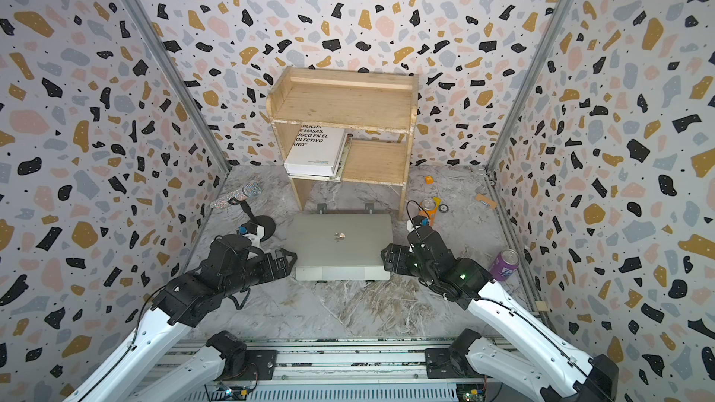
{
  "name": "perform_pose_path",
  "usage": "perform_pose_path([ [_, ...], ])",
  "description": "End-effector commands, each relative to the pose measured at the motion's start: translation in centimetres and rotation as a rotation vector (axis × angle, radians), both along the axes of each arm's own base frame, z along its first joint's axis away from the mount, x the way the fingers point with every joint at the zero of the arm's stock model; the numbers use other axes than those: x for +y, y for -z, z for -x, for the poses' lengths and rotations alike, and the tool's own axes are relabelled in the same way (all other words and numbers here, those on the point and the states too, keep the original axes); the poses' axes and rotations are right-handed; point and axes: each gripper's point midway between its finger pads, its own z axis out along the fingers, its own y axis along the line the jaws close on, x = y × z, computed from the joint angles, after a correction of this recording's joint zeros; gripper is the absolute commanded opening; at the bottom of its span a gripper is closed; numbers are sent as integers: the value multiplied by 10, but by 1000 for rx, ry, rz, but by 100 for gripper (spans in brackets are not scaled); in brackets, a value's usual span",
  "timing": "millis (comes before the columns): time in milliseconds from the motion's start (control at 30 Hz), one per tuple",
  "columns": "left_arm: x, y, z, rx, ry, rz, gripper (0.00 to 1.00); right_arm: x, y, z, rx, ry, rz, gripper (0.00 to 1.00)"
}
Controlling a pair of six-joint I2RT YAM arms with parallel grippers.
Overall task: Close the laptop lid and set it aside
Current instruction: Close the lid of the laptop.
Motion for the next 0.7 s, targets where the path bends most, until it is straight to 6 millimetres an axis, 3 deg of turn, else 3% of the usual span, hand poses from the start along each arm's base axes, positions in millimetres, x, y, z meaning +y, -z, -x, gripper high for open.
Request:
perform_pose_path([
  [0,1,8,1,10,-2,-12,99,-5,4,4,6,9,15,85],
  [667,0,30,-3,35,-11,-28,99,-5,29,-1,29,17,59,86],
])
